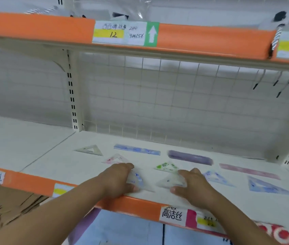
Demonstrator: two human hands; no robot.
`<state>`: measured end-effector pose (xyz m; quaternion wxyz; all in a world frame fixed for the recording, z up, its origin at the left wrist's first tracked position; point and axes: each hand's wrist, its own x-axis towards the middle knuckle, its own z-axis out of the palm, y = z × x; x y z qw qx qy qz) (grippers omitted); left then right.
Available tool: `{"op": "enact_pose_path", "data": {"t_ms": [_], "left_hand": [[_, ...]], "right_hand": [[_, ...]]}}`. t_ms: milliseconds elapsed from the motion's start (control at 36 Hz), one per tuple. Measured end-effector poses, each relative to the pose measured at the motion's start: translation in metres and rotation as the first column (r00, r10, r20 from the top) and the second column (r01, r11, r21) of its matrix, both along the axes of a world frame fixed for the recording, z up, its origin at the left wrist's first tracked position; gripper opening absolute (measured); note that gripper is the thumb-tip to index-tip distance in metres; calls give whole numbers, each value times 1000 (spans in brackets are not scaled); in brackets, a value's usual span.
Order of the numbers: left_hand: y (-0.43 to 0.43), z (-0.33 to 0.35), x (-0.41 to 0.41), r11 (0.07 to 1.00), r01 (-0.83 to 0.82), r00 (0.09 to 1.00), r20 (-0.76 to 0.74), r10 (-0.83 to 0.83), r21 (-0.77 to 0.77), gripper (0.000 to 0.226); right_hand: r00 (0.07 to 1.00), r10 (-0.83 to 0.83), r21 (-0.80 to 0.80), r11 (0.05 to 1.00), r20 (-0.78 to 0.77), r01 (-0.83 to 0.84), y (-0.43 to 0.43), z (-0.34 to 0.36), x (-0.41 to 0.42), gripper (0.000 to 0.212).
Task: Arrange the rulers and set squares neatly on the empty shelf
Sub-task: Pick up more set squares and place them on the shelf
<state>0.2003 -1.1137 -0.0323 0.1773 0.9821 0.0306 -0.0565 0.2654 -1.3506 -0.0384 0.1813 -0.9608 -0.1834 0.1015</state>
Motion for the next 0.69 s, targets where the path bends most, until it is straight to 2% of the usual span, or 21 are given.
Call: {"op": "enact_pose_path", "data": {"t_ms": [222, 417, 500, 611, 694], "left_hand": [[22, -12, 7, 991, 74, 997, -12, -73, 113, 67], [29, -18, 15, 986, 57, 996, -76, -46, 157, 74], [31, -18, 15, 987, 64, 995, -84, -52, 147, 70], [41, -15, 13, 989, 82, 991, -118, -67, 126, 76], [59, -10, 10, 992, -14, 994, -105, 28, 127, 70]], "right_hand": [[995, -101, -109, 989, -24, 98, 24, -1, -16, 60], [994, -95, -175, 981, -60, 83, 28, -3, -15, 38], [995, -67, -193, 980, -70, 53, 25, -1, -14, 41], [992, -76, -88, 994, -99, 67, 15, -1, -11, 34], [990, -137, -13, 990, -12, 137, 1, 1, -7, 22]]}}
